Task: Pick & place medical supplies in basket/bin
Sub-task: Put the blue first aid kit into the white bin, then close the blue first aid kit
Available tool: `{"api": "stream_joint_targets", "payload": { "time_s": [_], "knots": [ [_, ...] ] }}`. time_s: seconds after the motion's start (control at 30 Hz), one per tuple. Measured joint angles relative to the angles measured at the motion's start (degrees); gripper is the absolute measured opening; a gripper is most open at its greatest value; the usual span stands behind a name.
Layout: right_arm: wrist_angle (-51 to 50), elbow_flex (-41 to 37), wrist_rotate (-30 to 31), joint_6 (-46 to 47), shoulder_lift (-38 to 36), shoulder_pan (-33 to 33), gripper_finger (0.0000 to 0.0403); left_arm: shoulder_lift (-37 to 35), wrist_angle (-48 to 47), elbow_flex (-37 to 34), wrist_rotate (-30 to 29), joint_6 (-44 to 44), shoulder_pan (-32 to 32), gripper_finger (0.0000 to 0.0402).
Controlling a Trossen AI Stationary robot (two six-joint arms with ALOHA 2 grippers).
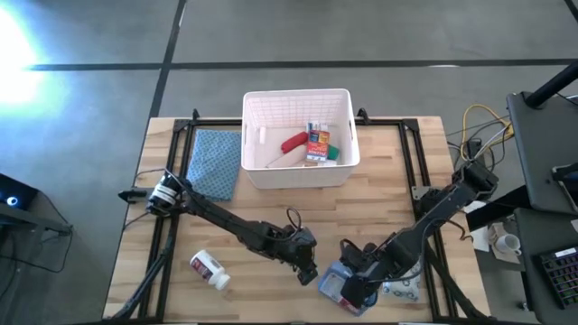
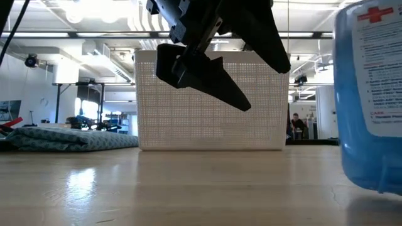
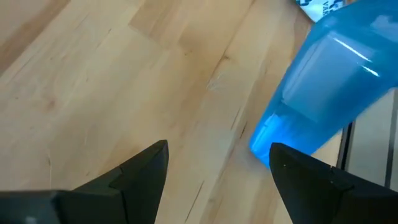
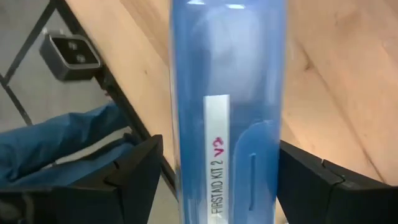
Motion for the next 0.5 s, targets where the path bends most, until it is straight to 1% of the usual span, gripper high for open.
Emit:
{"api": "stream_joint_targets", "payload": {
  "time_s": [0.13, 0.37, 0.43, 0.5],
  "knots": [
    [-0.02, 0.0, 0.23, 0.0, 0.0, 0.63, 0.0245, -0.24, 0.01, -0.01, -0.03, 0.02, 0.11, 0.0259],
    [0.03, 0.02, 3.92, -1.65, 0.0, 0.11, 0.0186, -1.21, -1.69, -0.02, -0.26, 0.0, 0.37, 0.0259],
    [0.02, 0.02, 4.21, -2.94, 0.0, -0.61, 0.0175, -2.6, -4.44, -0.02, -1.89, 0.02, 0.37, 0.0259],
    [-0.15, 0.03, 4.83, -4.62, 0.0, -1.57, 0.0171, -4.64, -7.93, -0.03, -5.03, 0.02, 0.17, 0.0259]
  ]
}}
